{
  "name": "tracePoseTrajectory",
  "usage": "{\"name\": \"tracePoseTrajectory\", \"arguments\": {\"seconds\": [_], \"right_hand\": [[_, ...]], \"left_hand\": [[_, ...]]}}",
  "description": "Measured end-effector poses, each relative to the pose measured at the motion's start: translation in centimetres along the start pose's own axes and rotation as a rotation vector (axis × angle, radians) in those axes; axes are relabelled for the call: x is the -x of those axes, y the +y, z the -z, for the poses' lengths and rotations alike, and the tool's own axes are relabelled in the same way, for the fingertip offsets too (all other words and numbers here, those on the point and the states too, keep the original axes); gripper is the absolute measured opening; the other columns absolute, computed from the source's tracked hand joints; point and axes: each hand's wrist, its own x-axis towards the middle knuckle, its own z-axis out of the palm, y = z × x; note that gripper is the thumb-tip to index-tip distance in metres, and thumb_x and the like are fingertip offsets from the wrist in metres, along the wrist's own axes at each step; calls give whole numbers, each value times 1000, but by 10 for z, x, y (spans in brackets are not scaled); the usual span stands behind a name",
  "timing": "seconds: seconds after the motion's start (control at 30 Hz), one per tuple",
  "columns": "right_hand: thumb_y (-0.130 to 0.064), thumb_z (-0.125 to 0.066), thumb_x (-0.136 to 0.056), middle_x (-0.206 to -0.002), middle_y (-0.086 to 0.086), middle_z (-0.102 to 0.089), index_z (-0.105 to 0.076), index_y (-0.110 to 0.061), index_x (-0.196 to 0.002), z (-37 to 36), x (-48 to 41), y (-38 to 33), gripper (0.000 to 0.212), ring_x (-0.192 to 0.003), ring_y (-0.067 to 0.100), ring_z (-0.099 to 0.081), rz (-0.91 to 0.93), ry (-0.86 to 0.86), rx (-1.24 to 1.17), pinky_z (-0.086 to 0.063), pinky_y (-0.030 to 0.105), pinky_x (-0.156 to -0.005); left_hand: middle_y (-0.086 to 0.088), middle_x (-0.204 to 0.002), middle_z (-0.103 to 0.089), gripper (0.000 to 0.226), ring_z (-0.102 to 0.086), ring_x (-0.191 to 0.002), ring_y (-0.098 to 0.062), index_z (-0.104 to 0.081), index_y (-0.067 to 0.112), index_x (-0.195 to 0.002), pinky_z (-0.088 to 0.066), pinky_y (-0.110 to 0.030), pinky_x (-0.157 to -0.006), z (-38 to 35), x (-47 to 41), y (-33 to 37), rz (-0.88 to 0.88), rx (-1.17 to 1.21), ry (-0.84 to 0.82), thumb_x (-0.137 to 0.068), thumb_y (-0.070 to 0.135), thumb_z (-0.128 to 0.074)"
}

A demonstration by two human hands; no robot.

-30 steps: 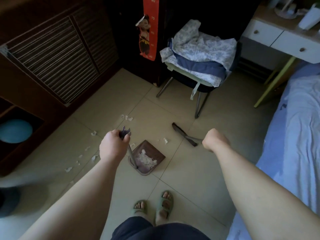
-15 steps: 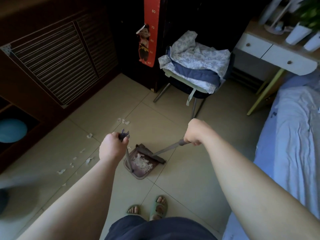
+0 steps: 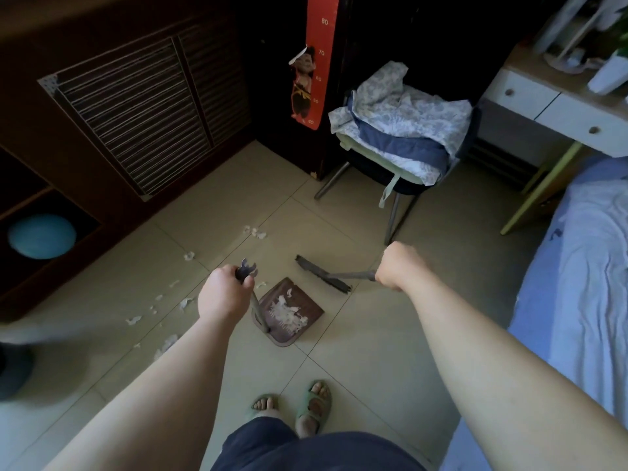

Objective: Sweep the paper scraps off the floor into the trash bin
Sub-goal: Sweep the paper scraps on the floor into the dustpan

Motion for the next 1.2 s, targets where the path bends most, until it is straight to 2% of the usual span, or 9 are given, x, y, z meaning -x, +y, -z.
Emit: {"name": "tracePoseTrajectory", "arguments": {"seconds": [0.13, 0.23, 0.33, 0.43, 0.6, 0.77, 0.93, 1.07, 1.2], "right_hand": [[-18, -65, -81, -85, 4, -57, -58, -15, -86, -16, 7, -1, 9, -78, 27, -54, 53, -90, 69, -42, 26, -66], [-19, -69, -76, -68, 4, -59, -65, -9, -83, 5, 5, -7, 12, -67, 25, -57, 91, -193, 33, -47, 27, -64], [-30, -75, -70, -48, 0, -60, -61, -11, -63, 35, 9, -13, 24, -45, 19, -52, 59, -151, 37, -43, 22, -55], [-26, -73, -70, -52, 0, -64, -64, -12, -68, 52, 11, -20, 18, -45, 18, -51, 51, -123, 32, -44, 23, -57], [-29, -76, -70, -50, -1, -63, -62, -13, -67, 51, 13, -33, 22, -43, 18, -52, 52, -107, 58, -45, 22, -58], [-24, -71, -74, -36, -2, -56, -60, -13, -62, 44, 18, -59, 19, -39, 15, -52, 50, -19, 45, -38, 18, -48], [-17, -64, -77, -63, 1, -67, -59, -13, -70, 28, 28, -90, 10, -56, 17, -59, 65, 44, -21, -36, 20, -47], [-17, -64, -80, -75, 4, -62, -52, -12, -72, 1, 31, -111, 15, -73, 25, -58, 54, 73, -79, -34, 21, -48], [-22, -68, -81, -99, 8, -66, -58, -11, -87, -30, 37, -135, 16, -84, 28, -60, 39, 59, -70, -43, 26, -64]], "left_hand": [[-6, -74, -60, 20, -55, -70, -28, -59, 11, -83, -36, -27, -56, -1, -3, 0, -4, 9, -13, -91, 29, -56], [-7, -74, -60, 21, -55, -70, -29, -58, 11, -82, -37, -28, -57, -4, -2, 1, 0, 7, -9, -91, 29, -56], [-8, -78, -63, 22, -58, -74, -30, -61, 10, -86, -40, -28, -60, -3, -2, 0, 8, 9, -9, -92, 31, -56], [-8, -75, -64, 24, -61, -73, -30, -63, 10, -84, -44, -30, -61, 1, -4, -4, 6, 45, 2, -90, 33, -58], [-5, -72, -62, 27, -59, -73, -29, -62, 13, -79, -39, -28, -59, 14, 0, -17, 71, 59, 82, -87, 39, -59], [-4, -71, -61, 29, -58, -72, -29, -61, 14, -79, -37, -28, -59, 38, 2, -40, 125, 74, 134, -87, 41, -58], [-4, -72, -63, 31, -59, -72, -29, -63, 13, -78, -39, -27, -58, 58, 7, -71, 170, 107, 159, -88, 42, -57], [-5, -76, -64, 27, -59, -74, -29, -64, 13, -82, -39, -28, -61, 75, 6, -99, 216, 142, 165, -88, 38, -58], [-6, -80, -65, 20, -58, -76, -29, -65, 14, -85, -40, -28, -64, 90, 2, -129, 249, 172, 163, -89, 33, -58]]}}
